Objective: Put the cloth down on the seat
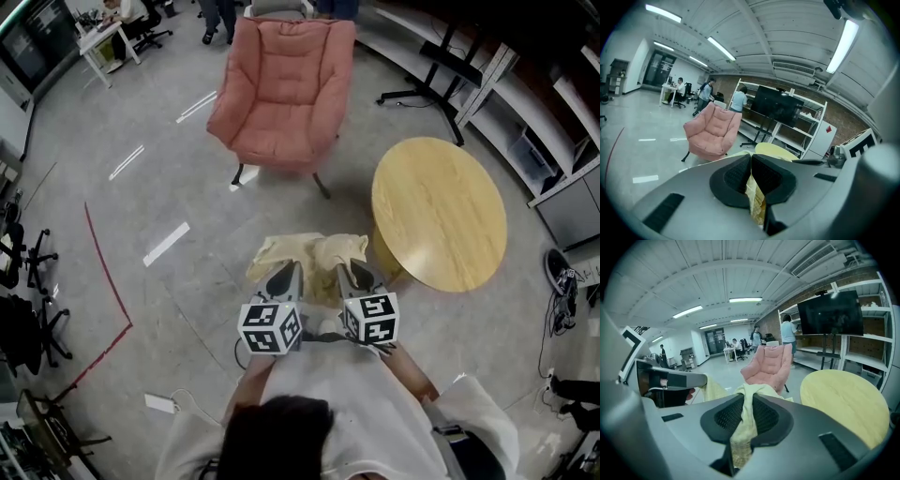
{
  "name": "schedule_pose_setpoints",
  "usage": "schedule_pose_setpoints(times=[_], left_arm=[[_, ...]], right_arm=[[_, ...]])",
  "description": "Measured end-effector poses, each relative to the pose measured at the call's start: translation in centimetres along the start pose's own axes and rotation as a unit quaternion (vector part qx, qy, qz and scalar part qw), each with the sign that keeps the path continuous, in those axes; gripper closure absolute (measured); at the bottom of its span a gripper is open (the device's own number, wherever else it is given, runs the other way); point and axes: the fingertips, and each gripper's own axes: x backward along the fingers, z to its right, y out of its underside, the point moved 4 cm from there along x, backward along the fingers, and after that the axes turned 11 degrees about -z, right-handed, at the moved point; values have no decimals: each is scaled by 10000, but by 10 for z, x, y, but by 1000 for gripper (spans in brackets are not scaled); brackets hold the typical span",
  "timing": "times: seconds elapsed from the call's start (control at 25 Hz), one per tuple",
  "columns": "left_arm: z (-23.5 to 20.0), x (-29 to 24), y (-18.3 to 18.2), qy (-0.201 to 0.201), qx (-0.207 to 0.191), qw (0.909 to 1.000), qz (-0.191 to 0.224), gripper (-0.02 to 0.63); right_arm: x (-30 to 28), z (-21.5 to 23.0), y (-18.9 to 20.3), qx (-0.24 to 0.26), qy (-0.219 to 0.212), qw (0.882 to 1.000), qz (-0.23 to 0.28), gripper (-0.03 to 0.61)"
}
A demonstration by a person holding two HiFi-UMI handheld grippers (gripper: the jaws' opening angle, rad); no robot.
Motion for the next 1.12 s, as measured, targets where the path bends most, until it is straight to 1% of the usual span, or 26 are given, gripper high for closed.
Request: schedule_pose_setpoints(times=[0.2, 0.36, 0.56, 0.72, 0.96, 1.12], left_arm=[[-17, 10, -6, 172, -76, 9998, 55, 581], [-32, 17, -12, 286, -152, 9994, 112, 581], [-53, 20, -19, 370, -225, 9990, 92, 581], [-68, 22, -27, 395, -178, 9990, 77, 581], [-80, 11, -38, 376, -90, 9992, 46, 581], [-93, -3, -48, 270, 8, 9996, 86, 581]], right_arm=[[-3, -25, -12, -84, 10, 9998, 198, 509], [-11, -37, -17, -199, 118, 9992, 314, 509], [-25, -51, -23, -188, 289, 9989, 331, 509], [-33, -65, -32, -81, 283, 9992, 273, 509], [-47, -59, -45, -232, 239, 9992, 231, 509], [-66, -51, -59, -156, 154, 9995, 224, 509]])
